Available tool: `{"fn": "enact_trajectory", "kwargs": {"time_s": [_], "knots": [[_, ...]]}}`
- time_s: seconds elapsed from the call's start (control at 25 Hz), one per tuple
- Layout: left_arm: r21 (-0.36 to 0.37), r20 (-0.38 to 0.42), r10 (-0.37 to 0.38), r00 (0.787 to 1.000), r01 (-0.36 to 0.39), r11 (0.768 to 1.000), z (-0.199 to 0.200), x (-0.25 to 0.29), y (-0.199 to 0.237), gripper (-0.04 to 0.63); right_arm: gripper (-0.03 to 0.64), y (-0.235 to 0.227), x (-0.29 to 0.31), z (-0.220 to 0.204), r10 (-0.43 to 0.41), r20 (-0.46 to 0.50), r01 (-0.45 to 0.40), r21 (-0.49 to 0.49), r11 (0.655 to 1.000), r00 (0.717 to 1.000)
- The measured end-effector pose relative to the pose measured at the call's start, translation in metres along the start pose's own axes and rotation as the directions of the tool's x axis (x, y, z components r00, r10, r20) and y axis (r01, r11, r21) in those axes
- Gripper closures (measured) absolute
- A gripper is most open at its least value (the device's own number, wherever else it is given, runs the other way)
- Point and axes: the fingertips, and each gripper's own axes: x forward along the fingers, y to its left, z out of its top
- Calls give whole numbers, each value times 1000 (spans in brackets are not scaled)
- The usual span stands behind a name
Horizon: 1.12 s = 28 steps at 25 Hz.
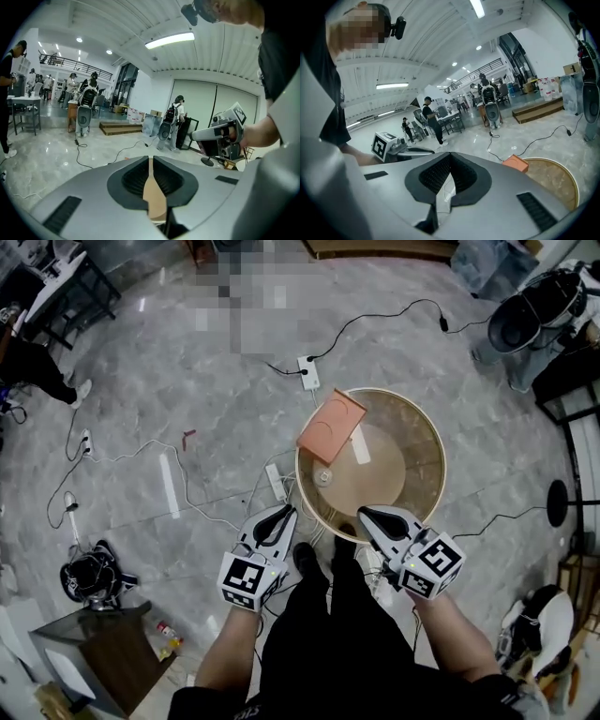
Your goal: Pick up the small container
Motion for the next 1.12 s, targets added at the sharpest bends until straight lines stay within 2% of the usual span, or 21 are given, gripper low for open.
{"fn": "enact_trajectory", "kwargs": {"time_s": [0.12,0.24,0.44,0.72,0.96,1.12], "knots": [[23,-7,-2,1000,2,1000,-25,37,16,553,603,-27,24,-14,14,-5,-14,-11,1000,1000],[23,-21,-18,1000,19,1000,-51,77,27,474,603,-59,42,-31,9,7,-9,11,1000,1000],[11,-6,-31,1000,31,999,-97,133,43,408,603,-107,70,-88,6,-20,-5,56,998,1000],[23,-64,-21,998,23,999,-166,183,64,314,603,-124,112,-144,82,-108,-77,44,996,991],[67,-72,-52,996,56,996,-211,225,74,262,603,-156,133,-161,66,-109,-63,27,998,992],[65,-78,-26,997,31,997,-241,254,80,244,603,-180,130,-186,48,-126,-43,43,998,991]]}}
